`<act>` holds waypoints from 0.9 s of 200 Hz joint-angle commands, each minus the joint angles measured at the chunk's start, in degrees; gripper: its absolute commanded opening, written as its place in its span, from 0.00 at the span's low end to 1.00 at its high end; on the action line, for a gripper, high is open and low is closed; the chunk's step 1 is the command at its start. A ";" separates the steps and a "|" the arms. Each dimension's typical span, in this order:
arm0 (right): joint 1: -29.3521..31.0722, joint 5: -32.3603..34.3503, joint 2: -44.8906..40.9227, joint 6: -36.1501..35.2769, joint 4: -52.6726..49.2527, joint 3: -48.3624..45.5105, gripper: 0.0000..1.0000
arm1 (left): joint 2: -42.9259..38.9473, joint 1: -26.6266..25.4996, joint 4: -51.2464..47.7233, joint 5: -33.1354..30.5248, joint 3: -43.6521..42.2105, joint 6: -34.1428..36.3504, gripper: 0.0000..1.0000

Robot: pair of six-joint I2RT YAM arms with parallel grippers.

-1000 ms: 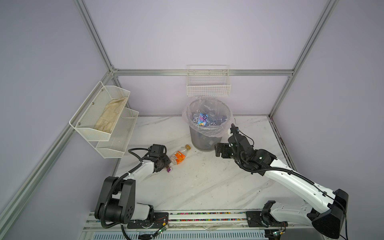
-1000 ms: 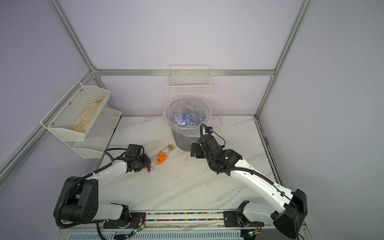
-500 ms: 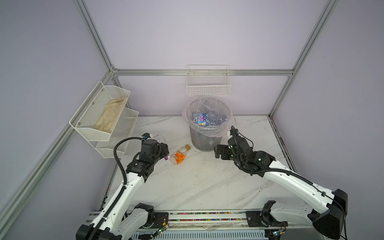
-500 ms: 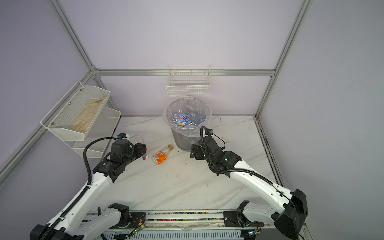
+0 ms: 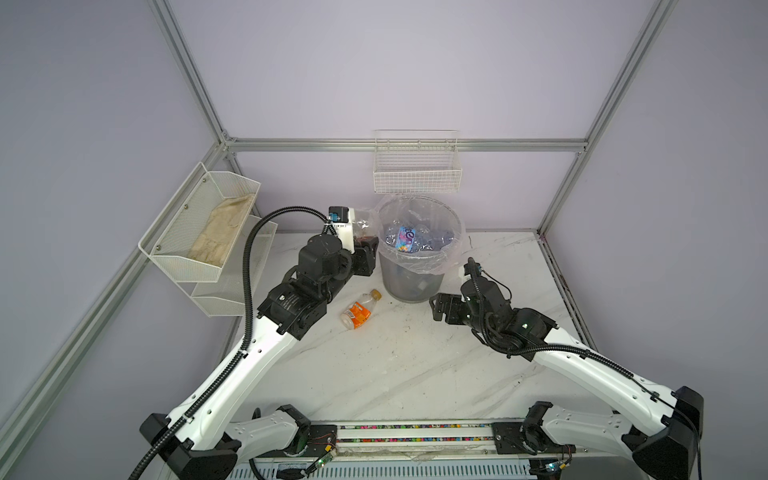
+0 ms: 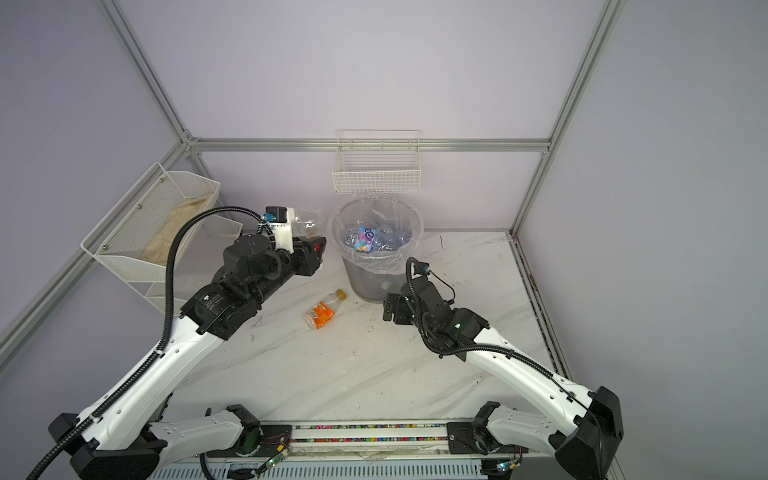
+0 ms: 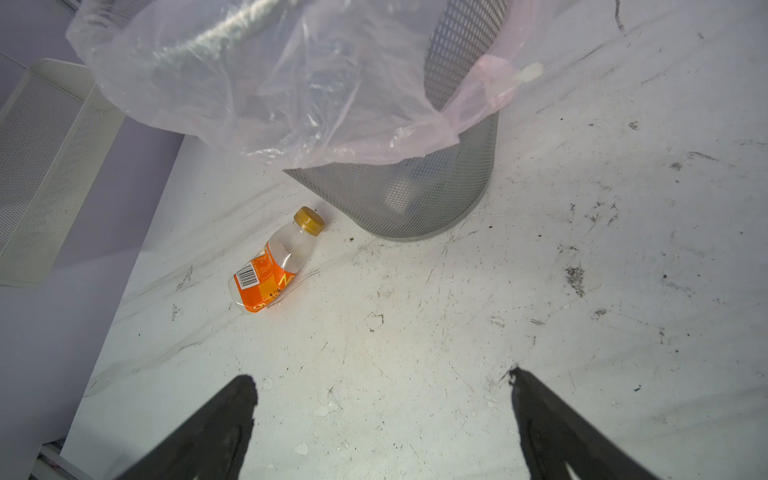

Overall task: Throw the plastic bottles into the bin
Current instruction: 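Lift the clear red-cap bottle with the left gripper and carry it over the bin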

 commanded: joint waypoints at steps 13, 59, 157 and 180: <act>0.03 -0.17 -1.62 1.79 0.07 -1.56 0.97 | 2.85 -4.37 1.21 -4.57 11.07 9.05 0.32; 0.03 -0.06 -2.73 2.17 -0.37 -2.10 0.97 | 6.13 -9.64 3.18 -7.32 18.46 15.10 0.32; 0.03 1.10 -4.69 2.08 -1.77 -2.74 0.97 | 16.45 -14.35 5.04 -8.15 31.69 19.96 0.34; 0.03 1.17 -4.87 2.00 -2.21 -2.38 0.97 | 19.65 -14.32 4.52 -8.45 33.95 19.95 0.34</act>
